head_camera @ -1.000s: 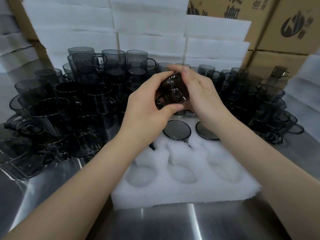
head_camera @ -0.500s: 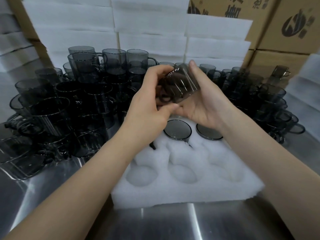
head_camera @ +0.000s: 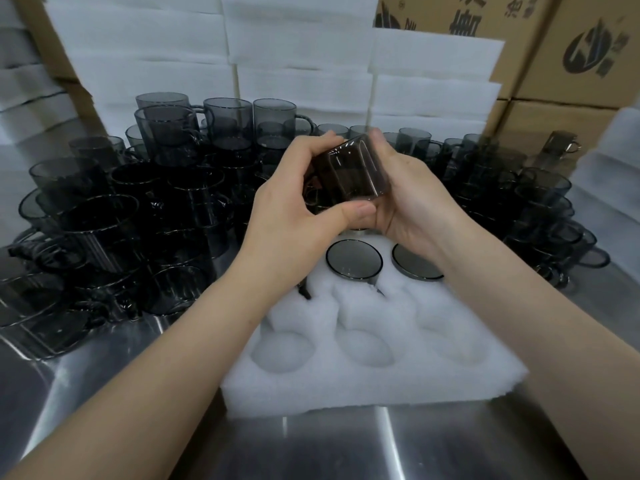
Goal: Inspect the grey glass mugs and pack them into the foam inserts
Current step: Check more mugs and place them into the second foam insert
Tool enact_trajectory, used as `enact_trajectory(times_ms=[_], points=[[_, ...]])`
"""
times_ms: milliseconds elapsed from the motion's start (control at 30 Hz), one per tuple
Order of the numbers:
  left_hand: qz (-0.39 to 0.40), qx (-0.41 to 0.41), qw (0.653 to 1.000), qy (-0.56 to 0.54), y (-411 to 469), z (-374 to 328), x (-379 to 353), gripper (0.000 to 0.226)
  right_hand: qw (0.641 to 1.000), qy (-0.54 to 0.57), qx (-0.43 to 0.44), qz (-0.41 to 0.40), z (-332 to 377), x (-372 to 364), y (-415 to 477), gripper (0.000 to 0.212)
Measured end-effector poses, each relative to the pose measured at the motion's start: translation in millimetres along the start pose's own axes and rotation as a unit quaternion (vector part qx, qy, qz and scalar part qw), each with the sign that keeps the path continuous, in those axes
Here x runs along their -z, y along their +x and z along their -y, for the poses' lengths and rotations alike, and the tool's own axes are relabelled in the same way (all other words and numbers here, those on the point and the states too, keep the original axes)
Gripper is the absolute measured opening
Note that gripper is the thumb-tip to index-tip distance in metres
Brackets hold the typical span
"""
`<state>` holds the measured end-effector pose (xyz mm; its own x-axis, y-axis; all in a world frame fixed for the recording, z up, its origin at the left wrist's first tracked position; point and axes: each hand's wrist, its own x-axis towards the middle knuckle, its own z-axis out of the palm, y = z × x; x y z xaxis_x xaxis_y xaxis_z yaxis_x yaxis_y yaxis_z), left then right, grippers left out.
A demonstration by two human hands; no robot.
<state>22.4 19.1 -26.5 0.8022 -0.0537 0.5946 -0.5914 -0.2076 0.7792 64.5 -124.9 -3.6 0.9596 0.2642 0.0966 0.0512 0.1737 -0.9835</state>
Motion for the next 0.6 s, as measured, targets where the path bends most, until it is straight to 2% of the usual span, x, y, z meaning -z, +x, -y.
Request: enact_trajectory(times_ms=[167,267,400,467,600], points=[[0.046,-0.033,0.998,-0.005,-1,3,1,0.058,0.998,0.045,-0.022,0.030,-1,3,3,0.039],[0.059,-0.039,0.997,0.012,0,3,1,0.058,0.986,0.101,-0.069,0.110,-1,7,6,0.048],[0.066,-0.040,0.997,-0.005,1,0,0,0.063,0.953,0.145,-0.122,0.237,-3,13,6,0.065],[0.065,-0.045,0.997,-0.009,0,0,-1,0.067,0.953,0.152,-0.110,0.239,-3,13,4,0.057],[0.044,-0.001,0.999,0.015,1,2,-2,0.076,0.985,0.084,-0.045,0.142,-4,12,2,0.030]])
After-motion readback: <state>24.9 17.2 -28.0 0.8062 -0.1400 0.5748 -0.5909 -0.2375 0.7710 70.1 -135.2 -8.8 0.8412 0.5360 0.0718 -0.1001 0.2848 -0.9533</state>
